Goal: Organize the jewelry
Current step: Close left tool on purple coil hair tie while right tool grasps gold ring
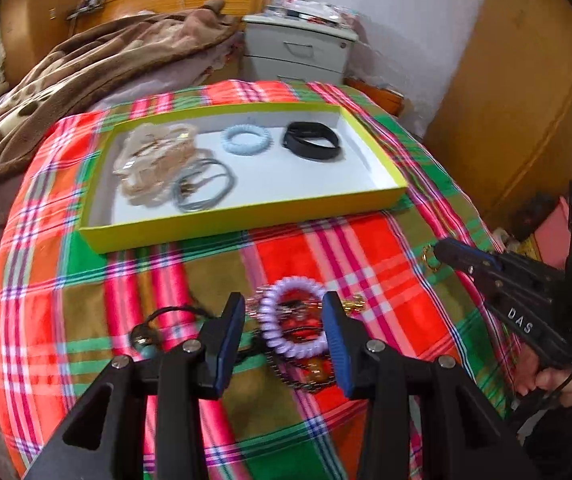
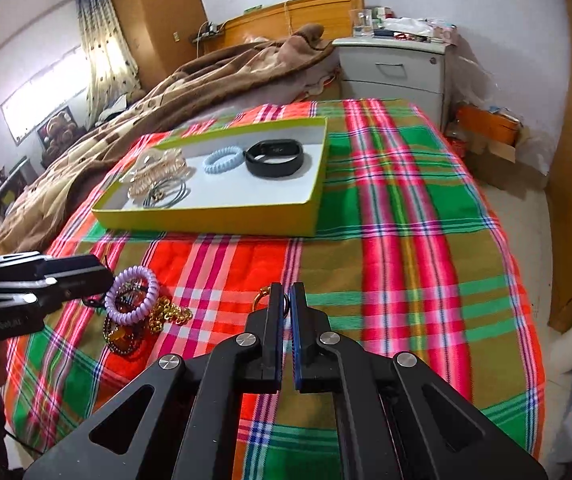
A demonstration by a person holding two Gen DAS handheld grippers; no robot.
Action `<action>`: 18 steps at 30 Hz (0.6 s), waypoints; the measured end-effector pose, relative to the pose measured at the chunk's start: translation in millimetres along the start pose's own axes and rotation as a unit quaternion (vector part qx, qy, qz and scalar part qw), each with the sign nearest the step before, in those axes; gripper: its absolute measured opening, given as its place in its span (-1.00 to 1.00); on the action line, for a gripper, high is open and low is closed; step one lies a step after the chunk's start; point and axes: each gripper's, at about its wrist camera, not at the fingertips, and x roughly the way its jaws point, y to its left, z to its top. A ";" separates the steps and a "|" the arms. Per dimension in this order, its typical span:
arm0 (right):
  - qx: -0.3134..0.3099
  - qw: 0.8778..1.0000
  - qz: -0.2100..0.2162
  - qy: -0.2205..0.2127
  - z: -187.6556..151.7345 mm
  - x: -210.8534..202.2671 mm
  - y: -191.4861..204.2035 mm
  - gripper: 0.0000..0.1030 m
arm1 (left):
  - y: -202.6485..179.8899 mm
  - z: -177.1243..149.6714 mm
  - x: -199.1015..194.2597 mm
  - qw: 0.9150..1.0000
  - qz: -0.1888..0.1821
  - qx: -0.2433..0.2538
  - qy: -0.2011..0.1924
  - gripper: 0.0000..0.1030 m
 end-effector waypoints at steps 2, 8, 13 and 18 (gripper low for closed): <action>0.002 1.000 0.000 -0.004 0.6 -3.7 -1.5 -0.94 | -5.4 1.4 5.8 1.000 0.002 0.008 0.006 -0.11; 0.002 1.000 0.003 -0.010 0.2 -7.6 -2.0 -0.94 | -17.6 7.8 17.6 0.999 0.015 0.027 0.015 -0.08; 0.005 1.000 0.008 -0.010 -0.5 -6.4 -3.0 -0.94 | -22.6 9.5 27.2 0.998 0.048 0.040 0.027 -0.06; 0.005 1.000 0.009 -0.013 -1.3 -8.0 -5.0 -0.94 | -18.6 8.4 24.8 0.998 0.049 0.036 0.026 -0.06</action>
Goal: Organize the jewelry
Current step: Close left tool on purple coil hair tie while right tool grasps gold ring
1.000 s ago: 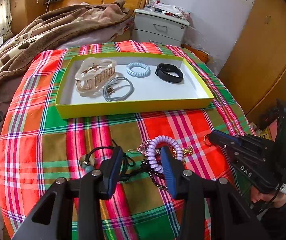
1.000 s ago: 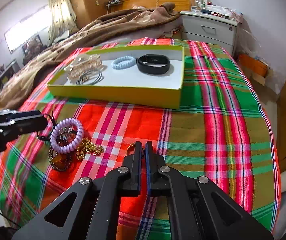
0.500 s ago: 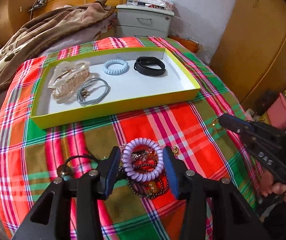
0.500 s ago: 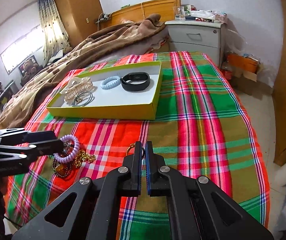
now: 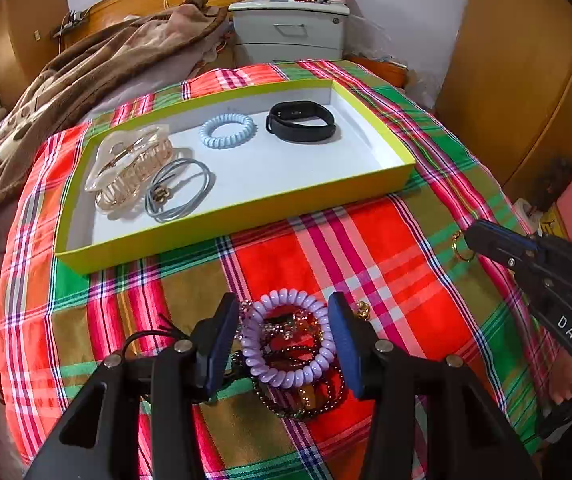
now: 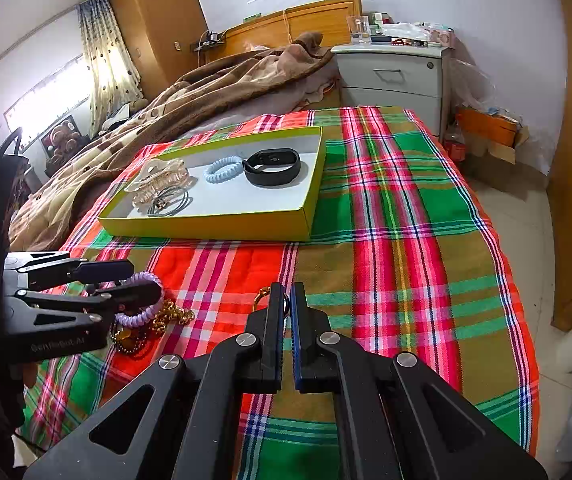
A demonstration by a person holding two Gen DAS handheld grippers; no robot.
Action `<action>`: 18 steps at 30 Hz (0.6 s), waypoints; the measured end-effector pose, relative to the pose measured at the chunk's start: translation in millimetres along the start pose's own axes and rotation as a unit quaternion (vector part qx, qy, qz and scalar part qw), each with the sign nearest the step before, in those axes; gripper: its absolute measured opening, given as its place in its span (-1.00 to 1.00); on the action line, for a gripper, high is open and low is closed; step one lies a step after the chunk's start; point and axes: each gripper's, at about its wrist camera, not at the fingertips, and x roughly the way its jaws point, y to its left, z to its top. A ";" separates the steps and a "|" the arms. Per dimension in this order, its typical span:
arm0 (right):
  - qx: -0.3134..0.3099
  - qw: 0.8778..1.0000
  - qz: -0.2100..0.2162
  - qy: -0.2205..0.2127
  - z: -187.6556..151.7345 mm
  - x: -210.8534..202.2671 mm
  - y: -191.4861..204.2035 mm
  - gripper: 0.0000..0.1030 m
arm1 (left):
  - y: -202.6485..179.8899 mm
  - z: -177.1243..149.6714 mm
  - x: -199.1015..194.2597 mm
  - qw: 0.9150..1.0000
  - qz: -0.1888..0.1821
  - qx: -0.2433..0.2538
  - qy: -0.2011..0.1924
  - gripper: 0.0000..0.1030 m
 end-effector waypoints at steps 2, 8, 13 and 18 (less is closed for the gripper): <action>0.000 1.000 0.001 -0.001 -0.2 -1.0 -0.7 -0.94 | 6.3 -0.9 -0.6 1.000 0.001 -0.005 0.002 -0.06; 0.000 1.000 0.004 -0.004 0.3 -2.2 -0.7 -0.94 | 20.8 -3.2 -2.1 1.000 -0.012 -0.020 0.010 -0.07; -0.001 1.000 0.007 -0.005 1.7 -1.6 0.8 -0.94 | 17.2 -3.8 3.2 1.000 -0.001 -0.007 0.024 -0.13; 0.000 1.000 0.007 -0.004 2.4 -1.1 1.7 -0.94 | 12.5 -2.2 3.1 1.000 0.011 0.000 0.021 -0.50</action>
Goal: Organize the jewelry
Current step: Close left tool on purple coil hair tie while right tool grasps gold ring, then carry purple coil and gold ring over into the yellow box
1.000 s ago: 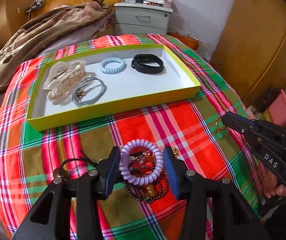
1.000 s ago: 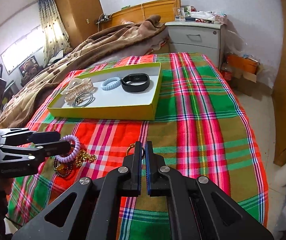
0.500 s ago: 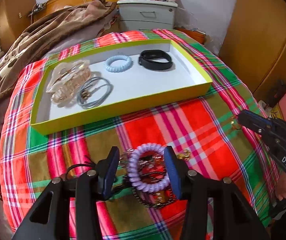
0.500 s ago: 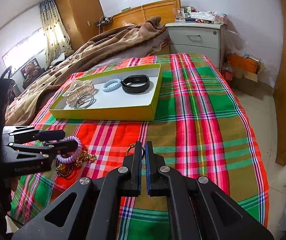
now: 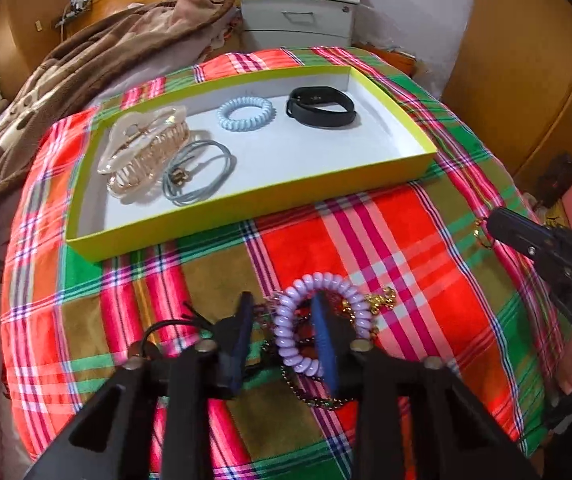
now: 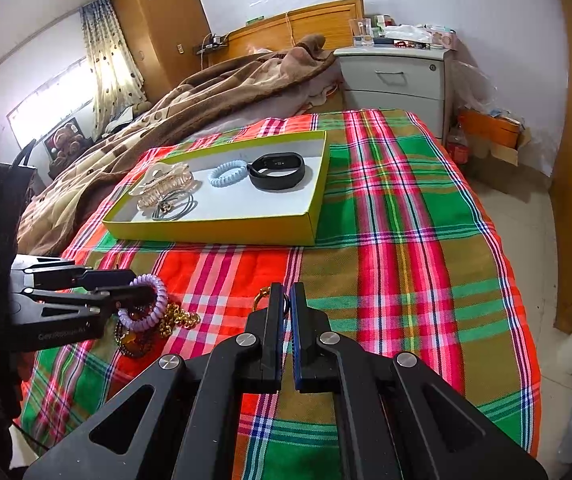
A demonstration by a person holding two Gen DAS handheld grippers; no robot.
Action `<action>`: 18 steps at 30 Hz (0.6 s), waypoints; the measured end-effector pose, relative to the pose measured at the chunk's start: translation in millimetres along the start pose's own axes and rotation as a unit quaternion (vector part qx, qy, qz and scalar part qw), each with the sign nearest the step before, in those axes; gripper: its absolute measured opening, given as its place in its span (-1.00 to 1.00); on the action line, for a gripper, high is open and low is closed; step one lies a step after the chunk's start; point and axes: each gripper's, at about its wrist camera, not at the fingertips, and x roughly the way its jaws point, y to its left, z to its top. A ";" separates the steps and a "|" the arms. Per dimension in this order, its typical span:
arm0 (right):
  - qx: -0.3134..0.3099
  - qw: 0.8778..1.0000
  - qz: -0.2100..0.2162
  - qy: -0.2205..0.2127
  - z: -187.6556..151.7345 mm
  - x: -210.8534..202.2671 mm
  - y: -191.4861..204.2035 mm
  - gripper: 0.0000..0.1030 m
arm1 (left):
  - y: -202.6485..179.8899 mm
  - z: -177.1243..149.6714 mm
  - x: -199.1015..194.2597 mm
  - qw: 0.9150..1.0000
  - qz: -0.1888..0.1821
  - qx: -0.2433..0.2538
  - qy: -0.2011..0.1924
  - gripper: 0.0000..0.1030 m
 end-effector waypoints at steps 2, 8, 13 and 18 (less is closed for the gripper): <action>-0.001 1.000 0.000 0.000 0.5 0.1 0.4 -0.94 | 0.9 0.0 -2.1 1.000 -0.001 0.001 -0.003 -0.69; -0.003 1.000 0.000 -0.003 1.8 -0.8 3.2 -0.94 | 0.6 0.2 -11.1 1.000 -0.002 0.004 -0.019 -0.80; -0.003 1.000 -0.001 -0.005 2.4 -3.1 5.2 -0.94 | 4.2 0.3 -19.0 1.000 -0.009 -0.001 -0.029 -0.81; -0.004 1.000 -0.002 -0.010 5.7 -7.0 8.0 -0.94 | 12.1 0.6 -29.1 0.999 -0.022 -0.019 -0.043 -0.81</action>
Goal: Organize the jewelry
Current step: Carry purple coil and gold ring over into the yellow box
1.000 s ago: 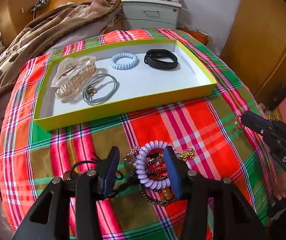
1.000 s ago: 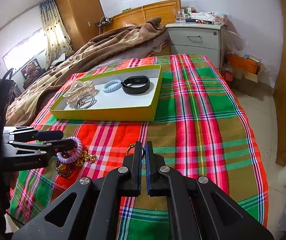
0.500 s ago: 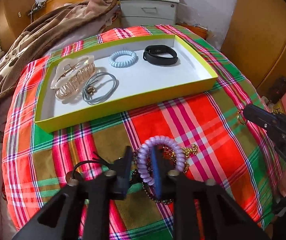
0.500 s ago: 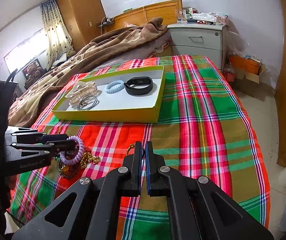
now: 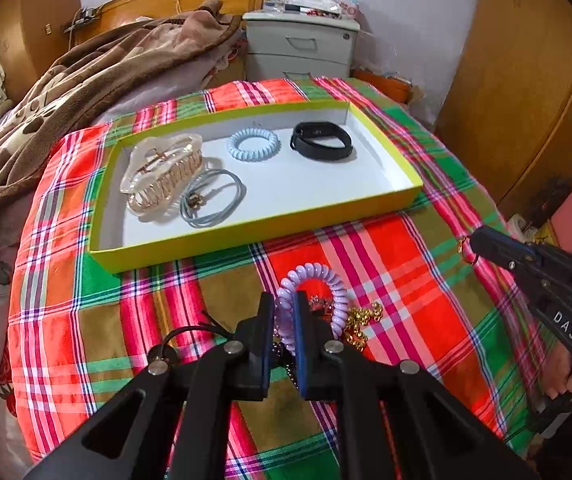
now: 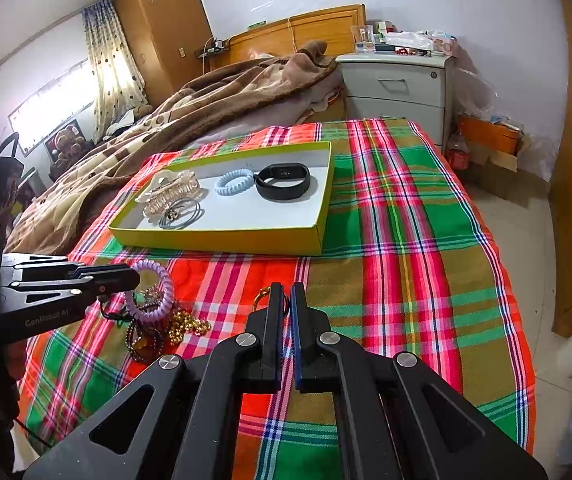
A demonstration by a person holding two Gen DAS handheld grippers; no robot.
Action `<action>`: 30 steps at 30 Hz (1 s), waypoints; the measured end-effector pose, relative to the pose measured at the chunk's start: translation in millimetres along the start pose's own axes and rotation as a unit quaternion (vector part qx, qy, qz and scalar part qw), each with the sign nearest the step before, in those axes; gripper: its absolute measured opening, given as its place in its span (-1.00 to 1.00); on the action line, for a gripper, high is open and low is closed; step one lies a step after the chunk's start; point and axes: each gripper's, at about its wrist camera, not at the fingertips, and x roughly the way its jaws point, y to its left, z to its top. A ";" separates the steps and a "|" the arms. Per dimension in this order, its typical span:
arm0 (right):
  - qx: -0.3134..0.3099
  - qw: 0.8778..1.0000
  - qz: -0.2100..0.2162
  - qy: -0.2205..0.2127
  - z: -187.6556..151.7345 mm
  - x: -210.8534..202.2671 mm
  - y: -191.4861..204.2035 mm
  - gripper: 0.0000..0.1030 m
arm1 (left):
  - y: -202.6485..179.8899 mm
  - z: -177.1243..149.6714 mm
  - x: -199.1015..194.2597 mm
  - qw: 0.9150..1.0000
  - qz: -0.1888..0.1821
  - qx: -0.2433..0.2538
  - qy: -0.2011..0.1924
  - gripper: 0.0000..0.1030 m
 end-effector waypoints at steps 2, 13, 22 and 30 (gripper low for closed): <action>-0.003 1.000 0.000 -0.003 2.6 -1.9 2.3 -0.94 | 3.1 1.3 -4.7 1.000 -0.008 -0.006 -0.007 -0.81; -0.012 1.000 0.001 -0.016 25.4 -1.6 12.1 -0.94 | 23.0 17.3 -24.4 0.999 -0.019 -0.032 -0.040 -0.81; -0.019 1.000 0.003 -0.016 51.7 16.7 20.7 -0.94 | 39.8 46.8 -20.2 0.997 -0.023 -0.043 -0.053 -0.81; -0.020 1.000 0.001 -0.004 72.4 49.5 23.3 -0.94 | 54.5 72.7 5.5 0.997 -0.025 -0.058 -0.046 -0.81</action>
